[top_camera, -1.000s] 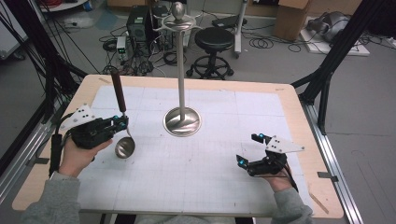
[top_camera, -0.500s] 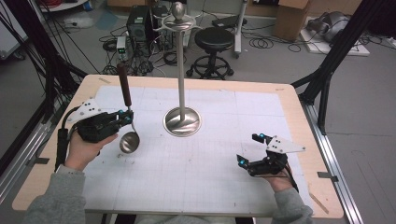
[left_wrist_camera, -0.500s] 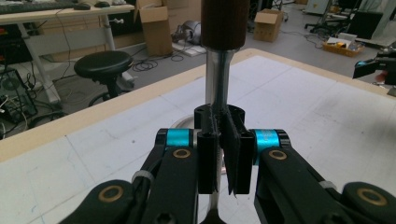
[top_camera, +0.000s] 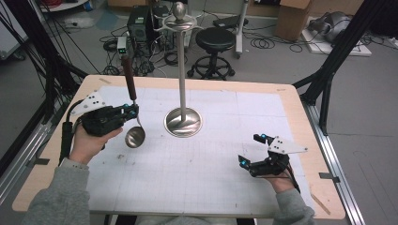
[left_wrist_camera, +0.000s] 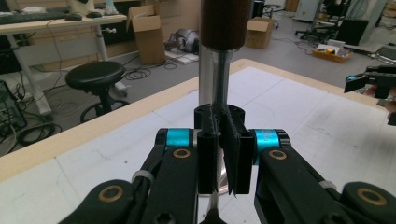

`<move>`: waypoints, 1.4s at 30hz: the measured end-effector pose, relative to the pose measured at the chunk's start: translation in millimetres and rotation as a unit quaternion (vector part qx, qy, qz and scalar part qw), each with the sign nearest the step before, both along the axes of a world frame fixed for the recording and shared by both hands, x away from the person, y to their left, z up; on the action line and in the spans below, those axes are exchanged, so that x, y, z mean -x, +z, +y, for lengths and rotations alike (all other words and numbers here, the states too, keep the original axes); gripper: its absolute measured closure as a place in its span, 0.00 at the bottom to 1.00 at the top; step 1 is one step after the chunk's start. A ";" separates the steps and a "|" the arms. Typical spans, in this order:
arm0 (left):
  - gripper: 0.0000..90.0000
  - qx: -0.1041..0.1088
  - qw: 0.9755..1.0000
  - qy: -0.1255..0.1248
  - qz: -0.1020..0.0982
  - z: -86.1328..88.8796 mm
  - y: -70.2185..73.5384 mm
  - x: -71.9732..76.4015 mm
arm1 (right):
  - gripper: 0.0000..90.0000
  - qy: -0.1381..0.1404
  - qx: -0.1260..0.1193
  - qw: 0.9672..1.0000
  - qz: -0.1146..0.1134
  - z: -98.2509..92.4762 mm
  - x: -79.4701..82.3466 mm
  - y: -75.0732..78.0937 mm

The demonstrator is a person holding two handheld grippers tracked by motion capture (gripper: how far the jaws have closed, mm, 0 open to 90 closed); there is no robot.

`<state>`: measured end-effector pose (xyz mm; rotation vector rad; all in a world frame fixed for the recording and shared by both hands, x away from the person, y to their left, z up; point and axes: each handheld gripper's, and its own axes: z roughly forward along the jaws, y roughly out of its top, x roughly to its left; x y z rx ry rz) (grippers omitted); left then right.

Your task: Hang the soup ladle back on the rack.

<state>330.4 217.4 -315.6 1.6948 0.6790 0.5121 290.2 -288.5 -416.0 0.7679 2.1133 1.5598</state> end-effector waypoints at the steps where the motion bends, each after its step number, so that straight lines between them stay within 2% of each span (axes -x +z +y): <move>1: 0.93 -0.002 1.000 -0.001 0.000 -0.7 0.5 -0.6 | 0.00 0.000 -0.001 1.000 0.000 0.0 0.0 0.0; 4: 0.93 -0.006 1.000 -0.010 -0.004 -3.4 2.4 -3.0 | 0.00 0.001 -0.001 1.000 -0.003 -0.3 -0.2 0.2; 7: 0.94 0.000 1.000 -0.018 -0.004 -6.0 5.5 -4.7 | 0.00 0.001 -0.002 1.000 -0.005 -0.6 -0.4 0.3; 11: 0.94 -0.002 1.000 -0.027 -0.008 -11.4 13.9 -6.0 | 0.00 0.001 -0.001 1.000 -0.005 -0.7 -0.5 0.3; 16: 0.94 -0.007 1.000 -0.021 -0.010 -16.5 24.2 -10.4 | 0.00 0.000 -0.002 1.000 -0.002 -0.7 0.5 0.7; 20: 0.94 -0.026 0.999 -0.008 -0.023 -20.3 29.4 -14.1 | 0.00 -0.001 -0.005 1.000 -0.004 -1.4 -0.1 0.9; 23: 0.94 -0.028 0.999 -0.004 -0.014 -20.7 30.9 -19.3 | 0.00 -0.002 -0.005 1.000 -0.004 -1.5 -0.1 0.9; 30: 0.93 -0.019 1.000 -0.006 -0.004 -20.9 38.3 -29.5 | 0.00 0.000 -0.001 1.000 -0.009 -1.1 -0.6 0.7; 33: 0.93 -0.023 1.000 -0.007 -0.002 -21.7 43.2 -33.0 | 0.00 -0.001 -0.002 1.000 -0.008 -1.2 -0.3 0.8; 37: 0.93 -0.015 1.000 -0.005 -0.001 -23.6 49.3 -37.3 | 0.00 0.000 -0.003 1.000 -0.006 -1.0 0.3 0.9; 42: 0.93 -0.027 1.000 -0.002 0.007 -25.2 50.1 -43.8 | 0.00 0.000 -0.002 1.000 -0.008 -1.4 -0.2 0.9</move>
